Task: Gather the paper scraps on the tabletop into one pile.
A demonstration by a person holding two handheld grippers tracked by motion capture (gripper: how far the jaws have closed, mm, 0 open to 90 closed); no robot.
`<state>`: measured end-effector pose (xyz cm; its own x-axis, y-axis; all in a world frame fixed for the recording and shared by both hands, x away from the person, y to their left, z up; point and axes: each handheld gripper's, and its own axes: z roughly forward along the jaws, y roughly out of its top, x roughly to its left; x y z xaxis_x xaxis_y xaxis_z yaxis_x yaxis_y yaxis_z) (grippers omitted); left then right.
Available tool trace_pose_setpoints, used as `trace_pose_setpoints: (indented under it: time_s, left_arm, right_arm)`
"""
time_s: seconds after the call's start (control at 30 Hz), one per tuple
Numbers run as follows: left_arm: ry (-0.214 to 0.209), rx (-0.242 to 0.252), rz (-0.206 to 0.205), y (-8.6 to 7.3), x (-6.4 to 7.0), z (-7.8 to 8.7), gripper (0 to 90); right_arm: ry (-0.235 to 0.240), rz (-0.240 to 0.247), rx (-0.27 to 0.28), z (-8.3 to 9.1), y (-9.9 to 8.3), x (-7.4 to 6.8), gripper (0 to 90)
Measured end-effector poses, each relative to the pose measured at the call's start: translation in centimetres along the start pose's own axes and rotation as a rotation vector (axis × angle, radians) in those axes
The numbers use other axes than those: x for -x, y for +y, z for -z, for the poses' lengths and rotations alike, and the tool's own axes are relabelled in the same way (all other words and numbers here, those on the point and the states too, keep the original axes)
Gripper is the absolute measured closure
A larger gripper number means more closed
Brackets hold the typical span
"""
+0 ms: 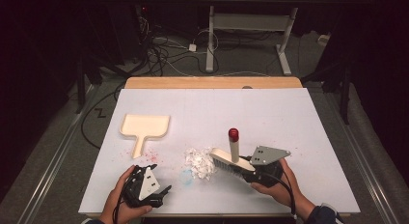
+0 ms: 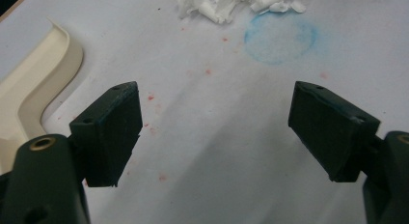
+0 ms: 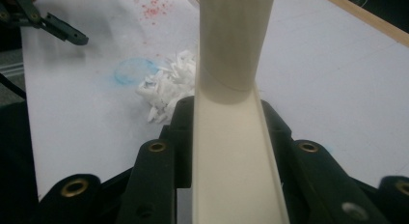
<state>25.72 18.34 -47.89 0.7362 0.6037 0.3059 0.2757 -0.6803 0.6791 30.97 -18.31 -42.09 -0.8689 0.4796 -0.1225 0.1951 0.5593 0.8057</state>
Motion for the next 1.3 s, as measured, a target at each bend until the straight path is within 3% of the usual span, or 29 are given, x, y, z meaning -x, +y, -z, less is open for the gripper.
trace_pose_setpoints:
  time_s: [0.33,0.53,0.7,0.83,0.93,1.07,1.17,1.3]
  left_arm:
    - [0.011,0.004,0.008,-0.2,-0.1,0.3,18.4]
    - [0.015,0.004,0.008,-0.2,-0.1,0.4,18.4]
    - [0.015,0.002,0.005,-0.2,-0.1,0.4,18.4]
    - [0.013,0.004,0.003,-0.1,-0.1,0.3,18.4]
    - [0.009,0.002,0.000,0.0,0.0,0.2,18.4]
    - [0.007,0.003,-0.002,0.0,0.0,0.2,18.4]
    - [0.010,0.004,0.004,-0.1,-0.1,0.2,18.4]
    - [0.017,0.003,0.004,-0.2,-0.1,0.4,18.4]
  right_arm:
    - [0.020,-0.032,0.080,4.0,0.6,0.5,68.0]
    - [-0.036,-0.062,0.064,5.3,0.6,0.9,67.9]
    - [-0.154,-0.056,-0.031,4.3,-0.6,1.4,68.0]
    - [-0.139,-0.078,-0.092,2.0,-1.6,1.4,68.0]
    - [-0.131,-0.067,-0.081,0.9,-1.2,0.9,68.0]
    - [-0.077,-0.065,-0.044,-0.1,-0.3,0.1,68.0]
    - [-0.090,-0.042,-0.034,0.1,0.2,-0.2,68.0]
    - [-0.102,-0.057,-0.013,1.4,0.0,0.6,67.9]
